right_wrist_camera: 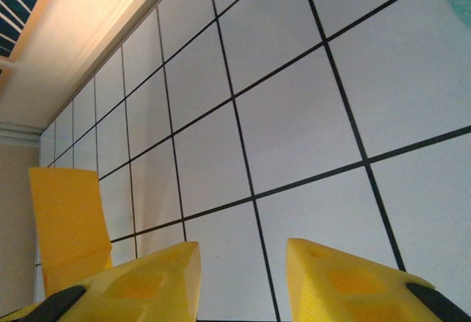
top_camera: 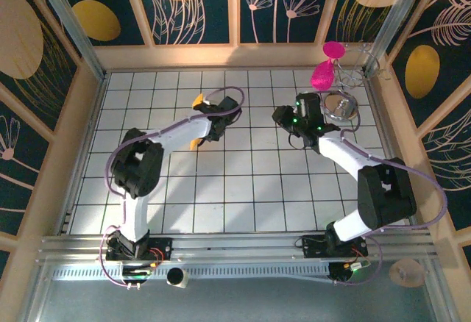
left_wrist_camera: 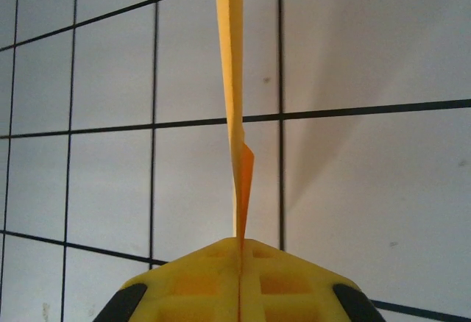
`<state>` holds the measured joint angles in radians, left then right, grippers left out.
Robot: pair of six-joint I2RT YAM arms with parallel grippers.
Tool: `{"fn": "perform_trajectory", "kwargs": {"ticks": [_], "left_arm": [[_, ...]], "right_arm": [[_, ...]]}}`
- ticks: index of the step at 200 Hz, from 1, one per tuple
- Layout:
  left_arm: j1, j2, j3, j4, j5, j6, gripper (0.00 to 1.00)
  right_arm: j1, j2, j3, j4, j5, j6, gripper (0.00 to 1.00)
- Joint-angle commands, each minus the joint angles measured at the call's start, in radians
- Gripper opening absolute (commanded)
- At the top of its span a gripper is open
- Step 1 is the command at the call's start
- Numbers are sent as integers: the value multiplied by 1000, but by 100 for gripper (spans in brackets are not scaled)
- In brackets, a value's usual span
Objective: Fold a paper plane with a square sheet of paper (pick it up from the middle)
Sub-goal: Turn over the paper at the center of the table.
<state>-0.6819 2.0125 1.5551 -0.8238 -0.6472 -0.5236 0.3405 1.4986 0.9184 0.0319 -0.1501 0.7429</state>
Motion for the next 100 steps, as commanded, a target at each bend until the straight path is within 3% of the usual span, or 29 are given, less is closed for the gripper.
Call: {"fn": "perform_trajectory", "kwargs": {"ticks": [1,51,100], "left_arm": [[-22,50,77,-73,-20,10,10],[-22,62,51,124,345,8,29],[36,-31,-28,266,586,-31,49]], "right_arm": [[-9,-28,-18,-5,27,34,36],[-15,-25,-15,-14,40,34,36],[6,27,20,-14,-30,-10,38]]}}
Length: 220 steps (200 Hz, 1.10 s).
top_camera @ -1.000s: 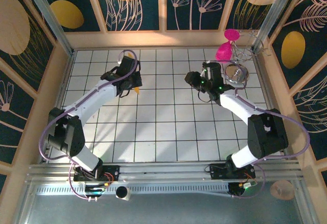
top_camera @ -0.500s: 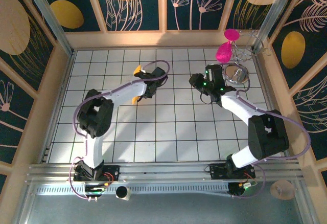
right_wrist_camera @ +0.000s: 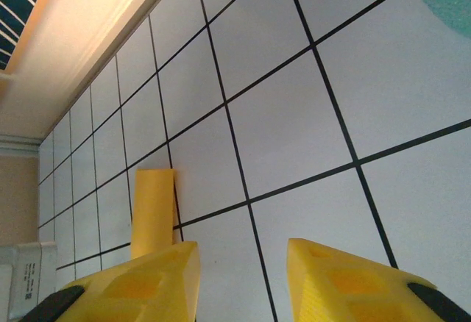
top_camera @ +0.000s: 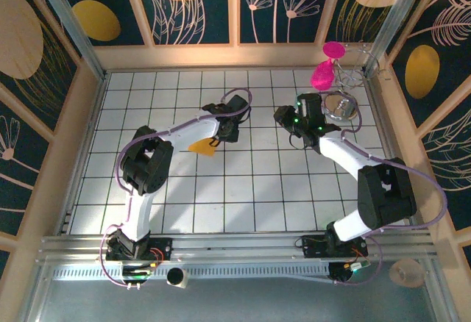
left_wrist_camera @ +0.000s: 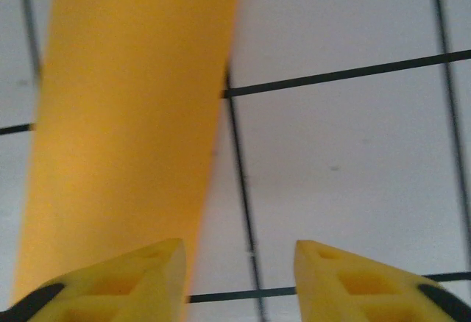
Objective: Fold a paper plane with a square sheet of paper (pick it up from the middle)
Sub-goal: Turn over the paper at the center of the table, then move the paper to the center of the table.
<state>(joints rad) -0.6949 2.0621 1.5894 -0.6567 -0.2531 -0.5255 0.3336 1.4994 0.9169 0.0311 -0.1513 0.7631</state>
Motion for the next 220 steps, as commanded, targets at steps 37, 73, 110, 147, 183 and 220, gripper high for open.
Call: {"fn": "perform_trajectory", "kwargs": {"ticks": [37,73,110,147,183,220], "left_arm": [[177,-229,-247,232,277,-115,60],[290,-341,-418,304,284,-182,71],[391,-449,-577,404,322,-250,82],[422,-496,-652,428,305,-274,98],[423,-484,-650,438,315,-277,99],[422,-458,-637,448,364,-264,99]], "right_arm": [[117,152,114,-23,-83,-78,46],[251,329,261,-19,-143,-92,47],[348,510,435,-44,-201,-97,42],[384,643,576,-122,-239,-130,39],[393,731,660,-208,-272,-165,37],[388,734,643,-300,-236,-246,37]]}}
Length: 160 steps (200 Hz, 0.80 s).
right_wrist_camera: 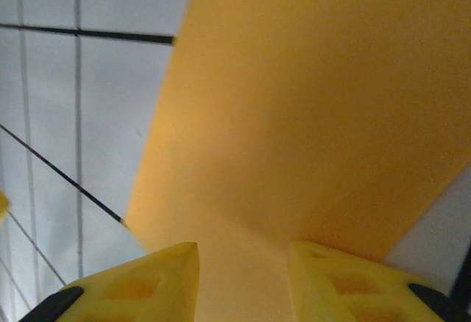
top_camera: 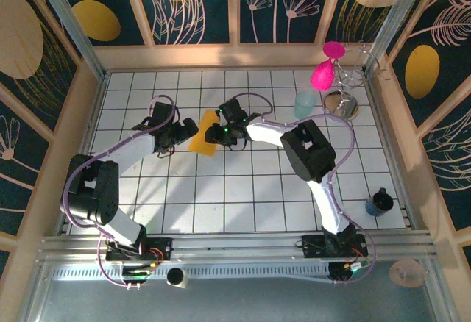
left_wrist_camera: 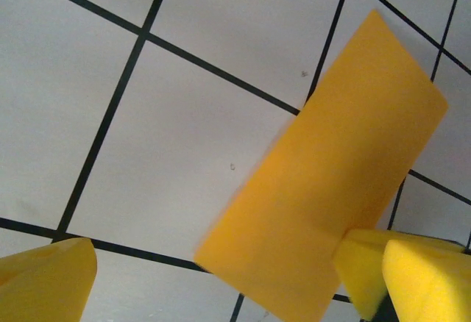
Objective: Fold a paper plane with a square sheet of paper (pick it up from the middle)
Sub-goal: Move the paper to the center of the table.
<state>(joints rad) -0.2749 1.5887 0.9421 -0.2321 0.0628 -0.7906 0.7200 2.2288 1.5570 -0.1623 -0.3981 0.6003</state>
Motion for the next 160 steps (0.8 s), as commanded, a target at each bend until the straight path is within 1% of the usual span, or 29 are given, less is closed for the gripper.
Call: {"fn": "perform_trajectory", "kwargs": {"ticks": [1,19,34,59,75,85,98,109,131,146,160], "left_arm": [[3,16,11,25,52,2,99],[2,22,13,45,109,27,99],[2,28,19,47,155,45,99],[2,30,19,49,217,68,99],[1,28,12,60,255,65,99],[0,25,1,77,287,56,98],[-1,19,-20,110,332,32,97],[-6,13,-37,134,362,13,95],[-31,1,-61,163,386,-19,93],[-55,2,-69,171,396,-36,90],[-82,12,-68,169,397,-48,86]], "right_arm": [[1,4,0,-109,12,-86,37],[-11,-18,-42,-172,34,-156,37],[-25,-58,-114,-203,58,-215,37],[-70,-144,-242,-218,53,-301,36],[-89,-197,-288,-227,47,-358,36],[-95,-227,-297,-227,49,-363,35],[-99,-269,-308,-192,32,-325,35],[-101,-311,-324,-136,26,-261,35],[-102,-378,-377,4,47,-77,35],[-107,-383,-404,63,47,19,34],[-110,-371,-414,83,50,68,32]]}}
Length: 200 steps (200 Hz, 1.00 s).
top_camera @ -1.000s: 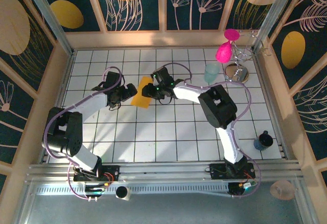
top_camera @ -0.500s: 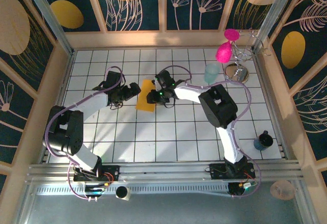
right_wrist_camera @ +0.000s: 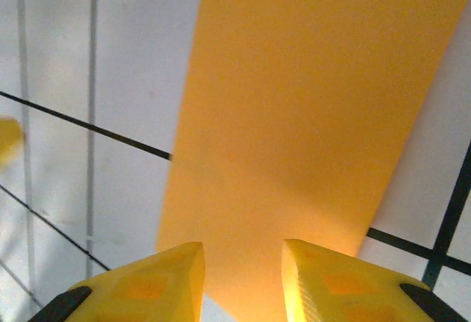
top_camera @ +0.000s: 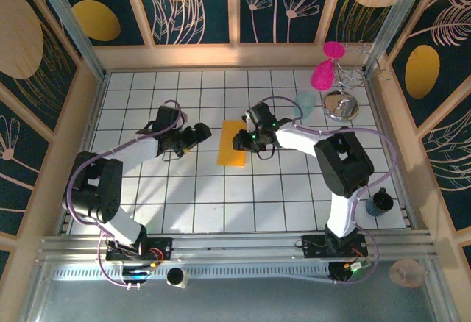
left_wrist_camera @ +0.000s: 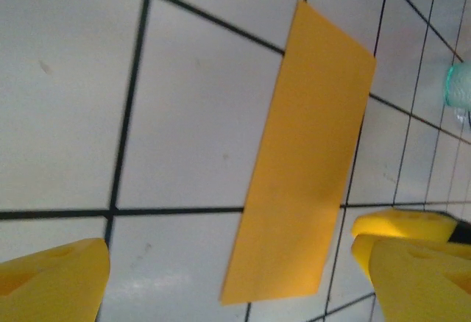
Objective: Fold a paper plane with a square sheet of paper (pick it up from the middle)
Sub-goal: Move the paper to the center of the table, then third fold the triangle at the center of the table.
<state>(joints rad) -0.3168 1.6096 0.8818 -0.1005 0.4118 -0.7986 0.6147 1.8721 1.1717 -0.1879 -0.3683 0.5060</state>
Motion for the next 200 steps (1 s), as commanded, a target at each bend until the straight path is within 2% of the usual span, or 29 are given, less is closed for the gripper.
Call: {"fn": "perform_trajectory", "kwargs": {"ticks": [1,47,113,200], "left_arm": [[-43,-8,-7,38,48,-41,86],[-108,55,27,0,35,-48,70],[-140,134,68,-53,40,-31,46],[-152,205,85,-104,57,16,37]], "right_arm": [[-5,-13,-29,108,20,165,32],[-34,32,-40,104,5,206,30],[-46,96,-33,88,-10,213,30],[-61,114,-44,60,1,197,29]]}}
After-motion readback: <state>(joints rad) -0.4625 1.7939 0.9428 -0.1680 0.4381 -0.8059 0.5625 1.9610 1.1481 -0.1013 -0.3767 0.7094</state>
